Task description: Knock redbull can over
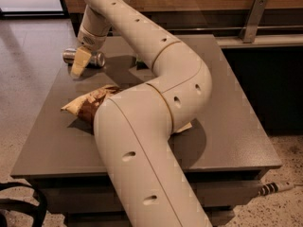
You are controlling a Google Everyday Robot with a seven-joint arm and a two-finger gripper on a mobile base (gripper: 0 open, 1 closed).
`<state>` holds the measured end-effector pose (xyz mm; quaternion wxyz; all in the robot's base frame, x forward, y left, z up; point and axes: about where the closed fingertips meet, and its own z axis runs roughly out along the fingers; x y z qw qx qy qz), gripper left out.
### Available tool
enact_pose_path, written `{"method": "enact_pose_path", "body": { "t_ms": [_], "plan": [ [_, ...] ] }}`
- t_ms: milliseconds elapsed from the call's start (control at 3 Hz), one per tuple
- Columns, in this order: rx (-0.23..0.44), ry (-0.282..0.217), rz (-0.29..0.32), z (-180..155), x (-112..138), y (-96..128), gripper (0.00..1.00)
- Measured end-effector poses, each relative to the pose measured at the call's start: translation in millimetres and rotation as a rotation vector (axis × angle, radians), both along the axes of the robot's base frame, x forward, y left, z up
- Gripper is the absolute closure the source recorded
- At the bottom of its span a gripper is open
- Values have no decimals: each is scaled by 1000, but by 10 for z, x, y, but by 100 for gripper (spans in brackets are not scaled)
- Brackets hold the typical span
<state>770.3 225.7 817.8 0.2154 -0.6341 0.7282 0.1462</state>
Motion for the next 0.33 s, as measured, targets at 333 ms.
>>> {"method": "enact_pose_path", "body": {
  "t_ms": [333],
  "plan": [
    [0, 0, 0, -1, 0, 1, 0]
  ]
}}
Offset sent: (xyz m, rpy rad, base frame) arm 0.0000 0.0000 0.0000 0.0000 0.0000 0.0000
